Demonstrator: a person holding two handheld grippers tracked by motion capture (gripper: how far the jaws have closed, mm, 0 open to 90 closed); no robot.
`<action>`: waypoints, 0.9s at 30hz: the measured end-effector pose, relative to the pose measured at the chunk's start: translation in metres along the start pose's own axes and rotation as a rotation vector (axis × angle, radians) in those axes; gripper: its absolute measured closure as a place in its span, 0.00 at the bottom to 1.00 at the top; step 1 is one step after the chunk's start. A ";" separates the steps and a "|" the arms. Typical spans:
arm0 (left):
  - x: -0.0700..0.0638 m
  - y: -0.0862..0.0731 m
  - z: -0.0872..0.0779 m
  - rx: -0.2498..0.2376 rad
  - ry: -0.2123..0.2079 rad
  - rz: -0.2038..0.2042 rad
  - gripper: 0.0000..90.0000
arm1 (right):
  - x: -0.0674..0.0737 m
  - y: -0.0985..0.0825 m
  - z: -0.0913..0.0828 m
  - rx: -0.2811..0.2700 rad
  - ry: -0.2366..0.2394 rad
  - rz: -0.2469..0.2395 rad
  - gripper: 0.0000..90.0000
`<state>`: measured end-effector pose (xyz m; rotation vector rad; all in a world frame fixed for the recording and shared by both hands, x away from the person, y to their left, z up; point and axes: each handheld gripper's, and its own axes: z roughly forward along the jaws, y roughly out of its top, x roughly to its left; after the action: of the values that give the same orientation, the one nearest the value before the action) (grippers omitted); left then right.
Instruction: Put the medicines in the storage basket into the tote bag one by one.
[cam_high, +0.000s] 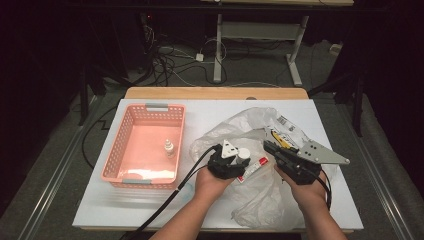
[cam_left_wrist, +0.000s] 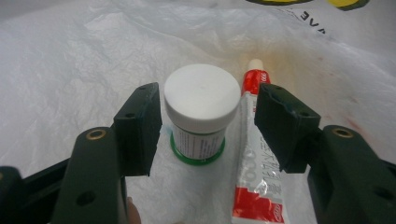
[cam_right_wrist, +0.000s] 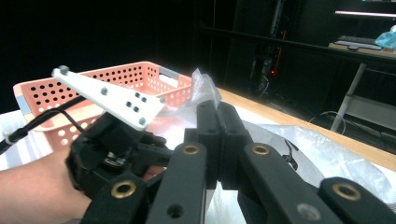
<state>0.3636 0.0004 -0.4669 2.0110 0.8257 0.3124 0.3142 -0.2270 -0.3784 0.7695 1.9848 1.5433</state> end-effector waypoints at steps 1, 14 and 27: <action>0.000 -0.001 -0.002 0.000 -0.006 0.000 0.45 | 0.000 0.000 0.000 0.000 -0.001 0.000 1.00; -0.007 -0.021 -0.034 0.007 -0.122 -0.023 0.40 | 0.001 0.000 0.000 0.001 -0.001 0.000 1.00; -0.012 -0.030 -0.077 0.015 -0.173 -0.009 0.17 | 0.001 0.000 -0.001 0.000 -0.001 0.000 1.00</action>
<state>0.3027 0.0538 -0.4480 2.0152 0.7296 0.1246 0.3127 -0.2264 -0.3783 0.7700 1.9839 1.5420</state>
